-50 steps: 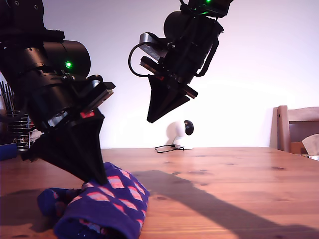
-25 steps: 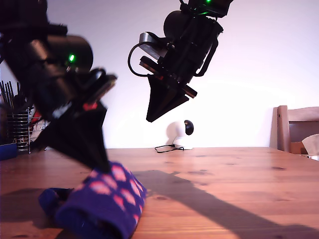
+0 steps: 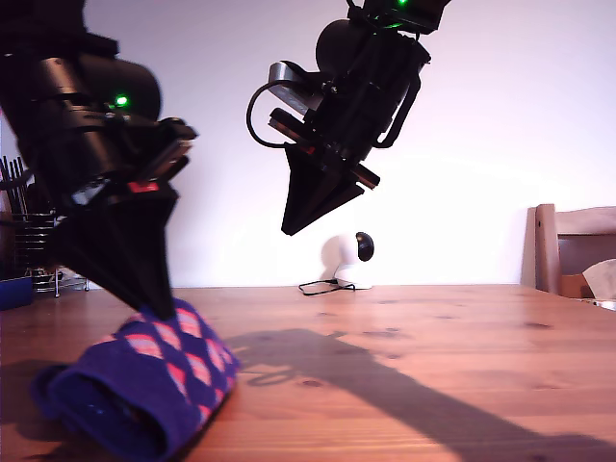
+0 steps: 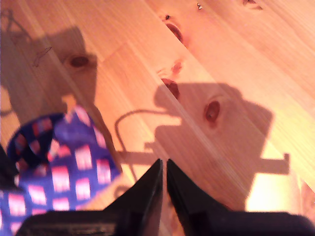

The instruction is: Fold the socks in front of you. After folding them, place them to the left side.

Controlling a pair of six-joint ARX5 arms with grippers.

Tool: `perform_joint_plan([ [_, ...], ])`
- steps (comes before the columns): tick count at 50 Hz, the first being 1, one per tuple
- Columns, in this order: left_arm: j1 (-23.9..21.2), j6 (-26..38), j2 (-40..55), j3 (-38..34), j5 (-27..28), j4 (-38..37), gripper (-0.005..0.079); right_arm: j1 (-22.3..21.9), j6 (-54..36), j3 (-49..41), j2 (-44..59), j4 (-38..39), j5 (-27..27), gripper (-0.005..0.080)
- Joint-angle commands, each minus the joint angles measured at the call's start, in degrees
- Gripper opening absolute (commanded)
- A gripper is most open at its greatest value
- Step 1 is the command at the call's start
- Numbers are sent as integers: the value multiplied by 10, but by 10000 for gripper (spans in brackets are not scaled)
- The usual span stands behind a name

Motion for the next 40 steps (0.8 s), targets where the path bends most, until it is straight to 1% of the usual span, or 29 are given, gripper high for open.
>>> perform_joint_plan([
  [1,6,6,-2,10,1,-8,-24,4,-1,-5,10,0,-5,-11],
  [8,8,24,-2,38,1,-48,-24,5,-1,-5,11,-8,-30,-11],
  [20,8,33,-2,45,-1,-69,-24,23,13,-5,24,28,-61,-11],
  [30,14,49,-2,45,-47,-102,-24,26,31,-5,72,32,-120,-11],
  [40,23,49,-2,45,-66,-115,-24,38,31,-5,115,33,-155,-11],
])
